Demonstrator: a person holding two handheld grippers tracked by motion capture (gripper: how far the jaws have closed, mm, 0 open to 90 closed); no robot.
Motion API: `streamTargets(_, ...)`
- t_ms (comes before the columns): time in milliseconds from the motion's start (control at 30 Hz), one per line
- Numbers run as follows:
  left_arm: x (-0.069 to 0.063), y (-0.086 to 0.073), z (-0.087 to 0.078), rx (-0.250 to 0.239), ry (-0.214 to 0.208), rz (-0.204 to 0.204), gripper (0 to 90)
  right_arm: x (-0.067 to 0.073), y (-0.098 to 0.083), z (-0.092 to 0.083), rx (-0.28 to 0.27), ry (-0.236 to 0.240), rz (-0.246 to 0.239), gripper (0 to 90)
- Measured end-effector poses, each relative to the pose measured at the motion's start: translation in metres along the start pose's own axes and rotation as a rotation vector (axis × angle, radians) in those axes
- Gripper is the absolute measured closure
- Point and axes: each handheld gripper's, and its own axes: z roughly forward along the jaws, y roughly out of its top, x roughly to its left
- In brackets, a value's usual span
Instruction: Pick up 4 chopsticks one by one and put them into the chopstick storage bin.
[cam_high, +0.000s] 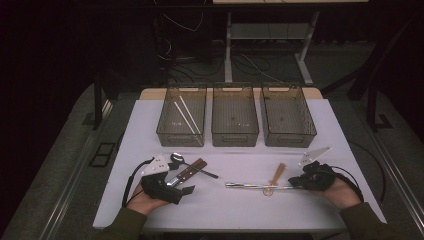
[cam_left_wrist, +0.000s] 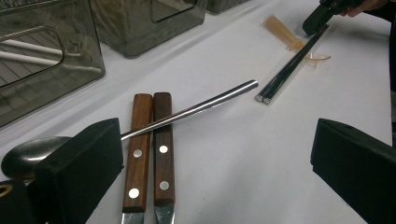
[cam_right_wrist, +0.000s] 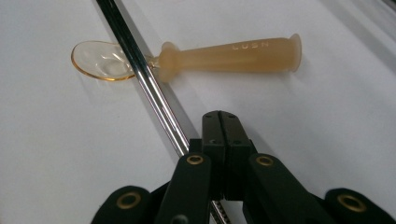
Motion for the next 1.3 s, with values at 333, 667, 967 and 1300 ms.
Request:
streamTargets(333, 0.0, 0.0, 0.0, -0.001, 0.0, 0.001, 0.8, 0.006, -0.006, -0.002, 0.015, 0.015, -0.008, 90.0)
streamTargets(667, -0.001, 0.0, 0.0, -0.003, 0.0, 0.001, 0.8, 0.013, -0.012, -0.004, 0.026, 0.033, -0.017, 90.0)
streamTargets(967, -0.001, 0.0, 0.001, 0.001, -0.003, 0.006, 0.8, 0.009, -0.012, -0.011, -0.018, 0.017, -0.001, 86.2)
streamTargets(1300, -0.001, 0.0, 0.001, 0.006, -0.002, 0.007, 0.8, 0.013, -0.003, -0.016, -0.108, 0.086, -0.026, 79.6)
